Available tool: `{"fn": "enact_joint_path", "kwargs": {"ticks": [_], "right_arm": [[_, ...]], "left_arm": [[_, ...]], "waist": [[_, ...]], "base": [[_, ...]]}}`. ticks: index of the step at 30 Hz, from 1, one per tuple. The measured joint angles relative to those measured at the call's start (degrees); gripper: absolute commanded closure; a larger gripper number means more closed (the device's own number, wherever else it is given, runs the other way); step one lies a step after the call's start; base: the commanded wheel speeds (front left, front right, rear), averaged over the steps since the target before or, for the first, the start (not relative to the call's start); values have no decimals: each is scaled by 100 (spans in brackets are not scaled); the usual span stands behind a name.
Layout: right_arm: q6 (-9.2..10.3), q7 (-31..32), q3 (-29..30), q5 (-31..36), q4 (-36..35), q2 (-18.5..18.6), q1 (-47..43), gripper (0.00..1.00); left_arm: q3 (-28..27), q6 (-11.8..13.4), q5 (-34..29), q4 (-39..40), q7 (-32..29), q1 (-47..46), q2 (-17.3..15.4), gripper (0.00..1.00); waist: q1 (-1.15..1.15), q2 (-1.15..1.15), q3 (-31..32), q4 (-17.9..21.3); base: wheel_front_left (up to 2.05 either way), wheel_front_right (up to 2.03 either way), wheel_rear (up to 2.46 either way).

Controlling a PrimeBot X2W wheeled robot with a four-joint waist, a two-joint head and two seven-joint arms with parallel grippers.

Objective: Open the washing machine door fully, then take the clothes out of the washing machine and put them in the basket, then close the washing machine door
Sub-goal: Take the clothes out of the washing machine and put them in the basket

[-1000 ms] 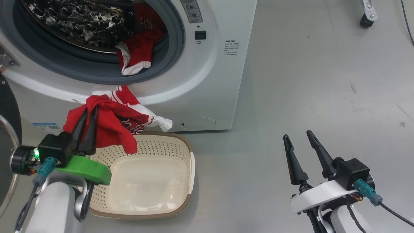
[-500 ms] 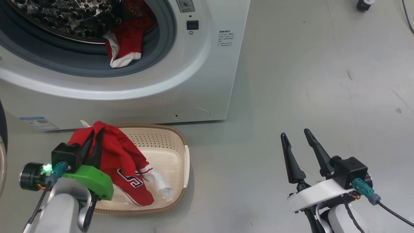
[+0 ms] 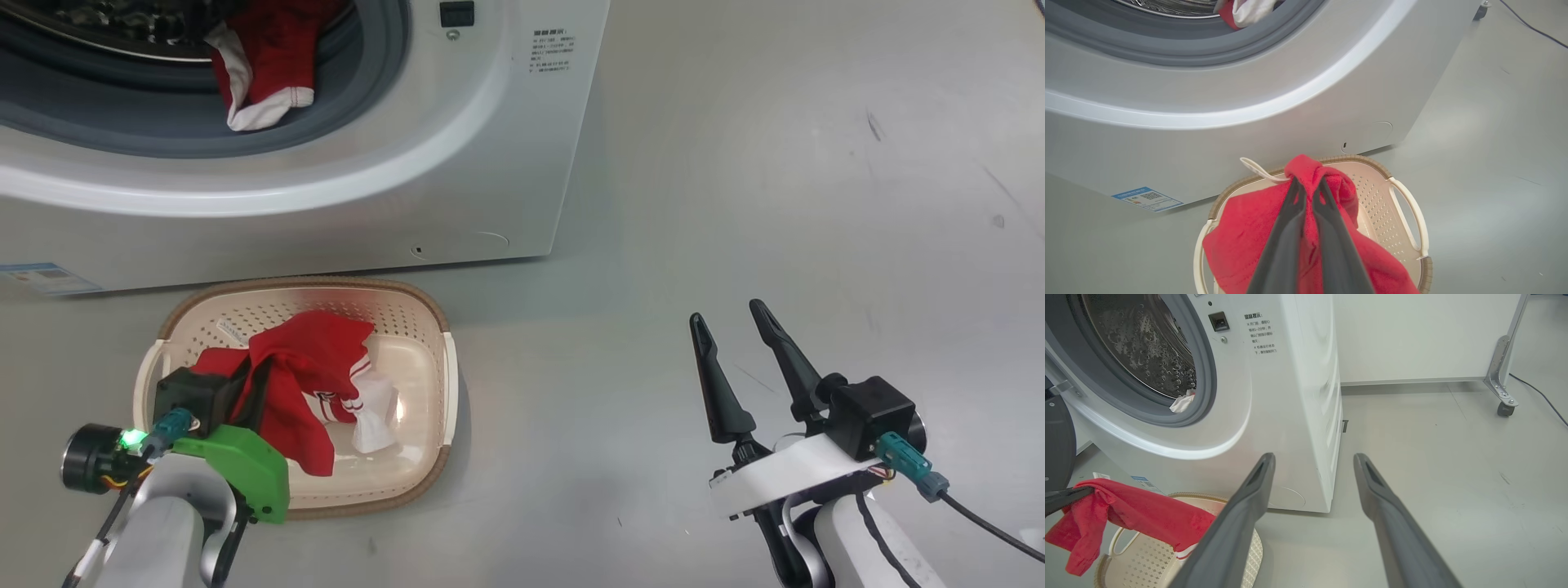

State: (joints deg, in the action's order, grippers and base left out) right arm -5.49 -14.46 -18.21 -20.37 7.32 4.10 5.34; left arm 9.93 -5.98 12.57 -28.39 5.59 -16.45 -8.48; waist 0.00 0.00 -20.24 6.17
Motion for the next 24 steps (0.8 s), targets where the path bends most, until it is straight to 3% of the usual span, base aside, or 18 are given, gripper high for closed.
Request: {"fn": "enact_joint_path", "kwargs": {"ticks": [15, 24], "right_arm": [[-43, 0, -130, 57, -110, -48, 362, 0], [-42, 0, -116, 80, -148, -63, 510, 0]], "left_arm": [[183, -46, -175, -469, -157, -659, -226, 100], [-9, -43, -157, -1104, -208, -907, -400, 100]], "waist": [[0, 0, -896, 405], [0, 0, -1335, 690]], "base": [[0, 0, 0], [0, 0, 0]]}}
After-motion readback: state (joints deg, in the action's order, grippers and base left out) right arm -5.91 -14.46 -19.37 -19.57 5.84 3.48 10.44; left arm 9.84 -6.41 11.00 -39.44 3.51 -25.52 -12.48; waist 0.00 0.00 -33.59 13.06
